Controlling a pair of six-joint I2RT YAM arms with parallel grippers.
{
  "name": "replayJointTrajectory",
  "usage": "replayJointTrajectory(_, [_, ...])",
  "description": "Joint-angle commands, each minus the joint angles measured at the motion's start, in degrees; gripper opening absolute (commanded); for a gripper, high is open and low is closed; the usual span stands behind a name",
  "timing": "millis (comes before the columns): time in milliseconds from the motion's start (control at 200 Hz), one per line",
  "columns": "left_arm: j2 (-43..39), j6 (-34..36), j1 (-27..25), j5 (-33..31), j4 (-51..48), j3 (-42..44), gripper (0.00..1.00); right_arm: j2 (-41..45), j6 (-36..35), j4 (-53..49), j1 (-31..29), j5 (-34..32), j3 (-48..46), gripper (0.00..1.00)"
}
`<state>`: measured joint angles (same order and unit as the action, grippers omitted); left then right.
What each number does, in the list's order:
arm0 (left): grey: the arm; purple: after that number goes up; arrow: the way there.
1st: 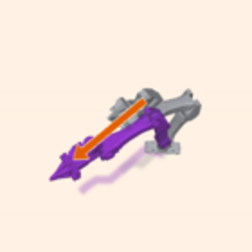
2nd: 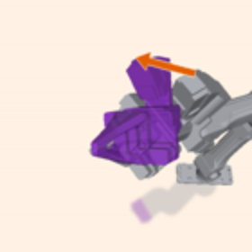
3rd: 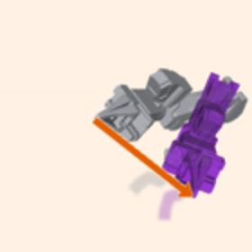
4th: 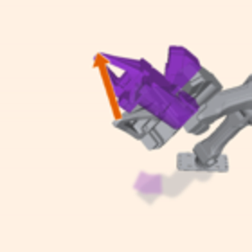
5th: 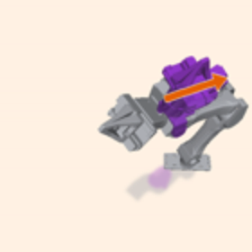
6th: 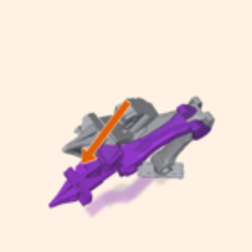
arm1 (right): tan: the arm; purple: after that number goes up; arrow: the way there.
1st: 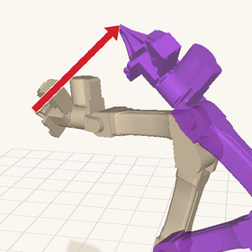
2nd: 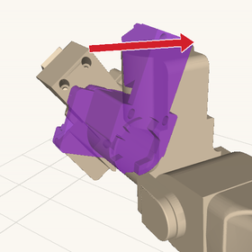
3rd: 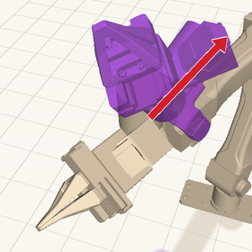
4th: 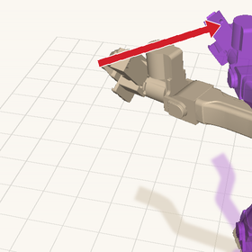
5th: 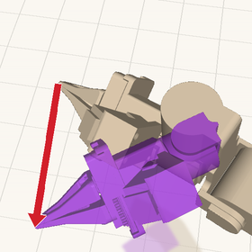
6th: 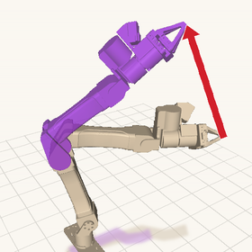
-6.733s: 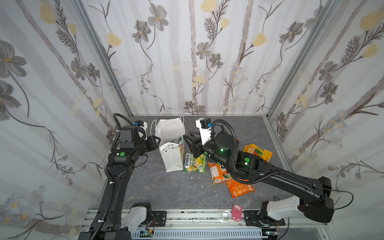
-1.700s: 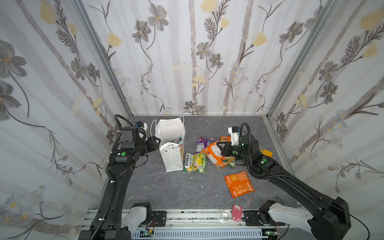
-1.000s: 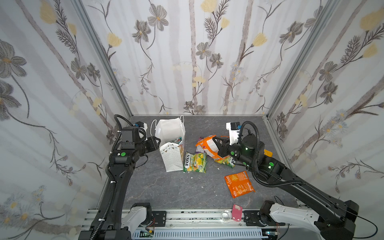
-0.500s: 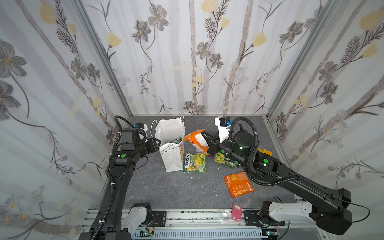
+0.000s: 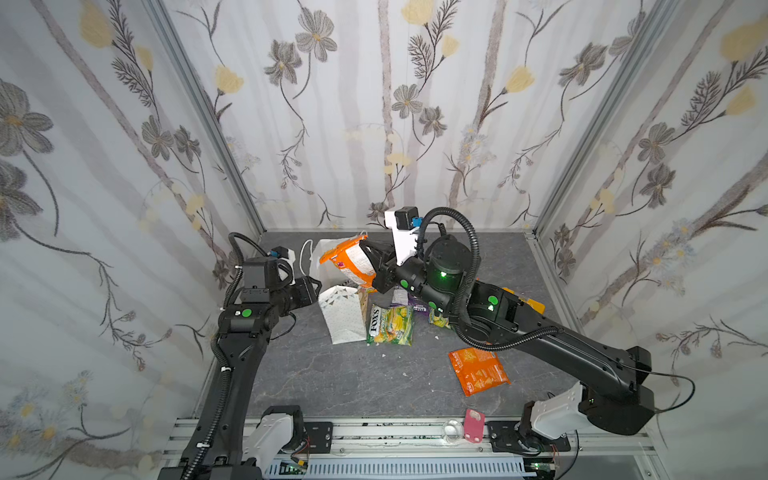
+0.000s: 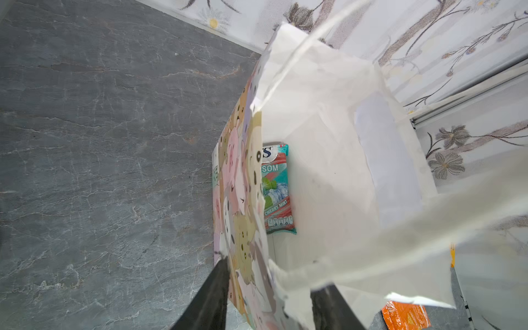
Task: Place the snacks into the paper bag
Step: 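Lift the orange packet and carry it toward the paper bag, then lower the orange packet into the bag and open the right gripper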
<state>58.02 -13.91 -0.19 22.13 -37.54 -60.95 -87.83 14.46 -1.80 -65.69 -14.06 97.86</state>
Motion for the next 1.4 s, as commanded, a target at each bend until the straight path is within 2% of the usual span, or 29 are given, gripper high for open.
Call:
replayJointTrajectory(0, [-0.19,-0.59,-0.07,0.6,1.83,0.48,0.45,-2.89,-0.01,4.56,-0.14,-3.97,3.65,0.0])
replayJointTrajectory(255, [0.0,-0.9,0.0,1.38,2.03,0.3,0.45,-12.38,1.41,3.45,-0.49,-8.77,13.59,0.0])
replayJointTrajectory(535, [-1.24,-0.77,-0.01,0.62,2.57,0.3,0.44,-16.22,1.63,7.15,-0.58,-15.29,13.56,0.0])
replayJointTrajectory(854, [-1.49,-0.38,-0.04,0.73,2.03,0.56,0.44,-20.37,1.8,11.52,-0.32,-18.41,13.26,0.0])
replayJointTrajectory(1154, [-1.77,1.07,0.0,-0.93,1.11,1.35,0.44,-21.84,3.31,15.52,0.54,-19.36,10.52,0.0])
replayJointTrajectory(1394, [-1.73,1.41,0.0,-1.53,1.13,1.43,0.44,-19.22,9.52,21.21,3.61,-10.5,1.23,0.0])
